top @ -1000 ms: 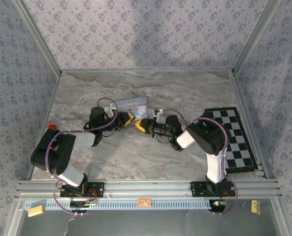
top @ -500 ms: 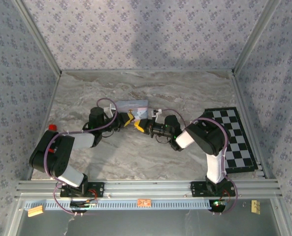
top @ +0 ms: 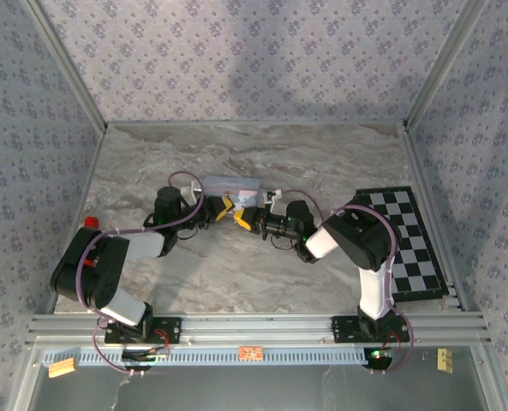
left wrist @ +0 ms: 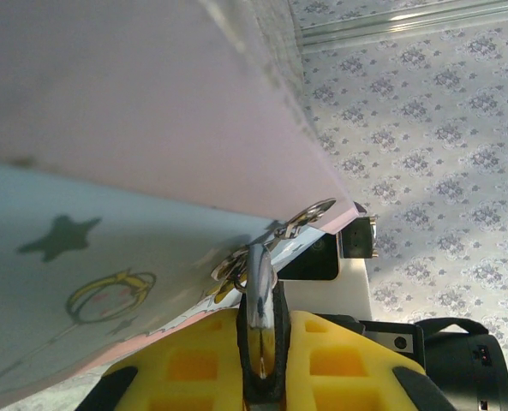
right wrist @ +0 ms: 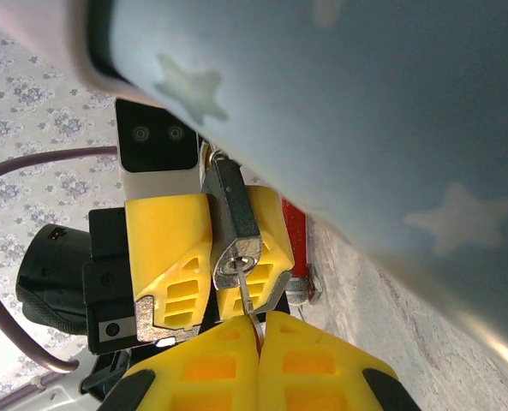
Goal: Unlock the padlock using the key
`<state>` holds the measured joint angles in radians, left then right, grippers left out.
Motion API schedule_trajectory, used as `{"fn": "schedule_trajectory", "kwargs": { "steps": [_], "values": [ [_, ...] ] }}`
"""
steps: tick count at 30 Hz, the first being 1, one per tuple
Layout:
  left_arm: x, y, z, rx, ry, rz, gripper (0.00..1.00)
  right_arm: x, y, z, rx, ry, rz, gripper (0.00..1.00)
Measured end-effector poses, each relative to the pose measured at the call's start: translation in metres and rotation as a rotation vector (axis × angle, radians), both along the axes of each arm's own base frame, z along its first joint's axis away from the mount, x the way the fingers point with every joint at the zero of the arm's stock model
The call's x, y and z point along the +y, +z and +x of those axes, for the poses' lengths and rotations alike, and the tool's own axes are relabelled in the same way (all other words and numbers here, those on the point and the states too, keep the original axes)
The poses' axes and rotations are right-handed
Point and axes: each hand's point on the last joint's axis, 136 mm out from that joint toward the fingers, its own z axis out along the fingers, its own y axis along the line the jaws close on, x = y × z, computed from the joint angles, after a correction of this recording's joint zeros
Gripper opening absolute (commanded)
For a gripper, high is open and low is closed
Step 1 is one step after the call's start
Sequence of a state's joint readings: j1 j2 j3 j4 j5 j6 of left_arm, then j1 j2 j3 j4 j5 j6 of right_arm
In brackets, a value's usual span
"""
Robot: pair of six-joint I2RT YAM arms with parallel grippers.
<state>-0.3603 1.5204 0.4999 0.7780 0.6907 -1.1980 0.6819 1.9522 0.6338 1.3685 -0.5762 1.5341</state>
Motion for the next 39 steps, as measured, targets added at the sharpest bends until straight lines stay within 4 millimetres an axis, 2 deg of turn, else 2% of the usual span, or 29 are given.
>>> {"fn": "schedule_trajectory", "kwargs": {
  "steps": [39],
  "values": [
    [0.0,-0.0003,-0.0009,0.001,0.0,0.006,0.0,0.0005,0.0,0.0,0.017,-0.004,0.005,0.0]
  ]
}}
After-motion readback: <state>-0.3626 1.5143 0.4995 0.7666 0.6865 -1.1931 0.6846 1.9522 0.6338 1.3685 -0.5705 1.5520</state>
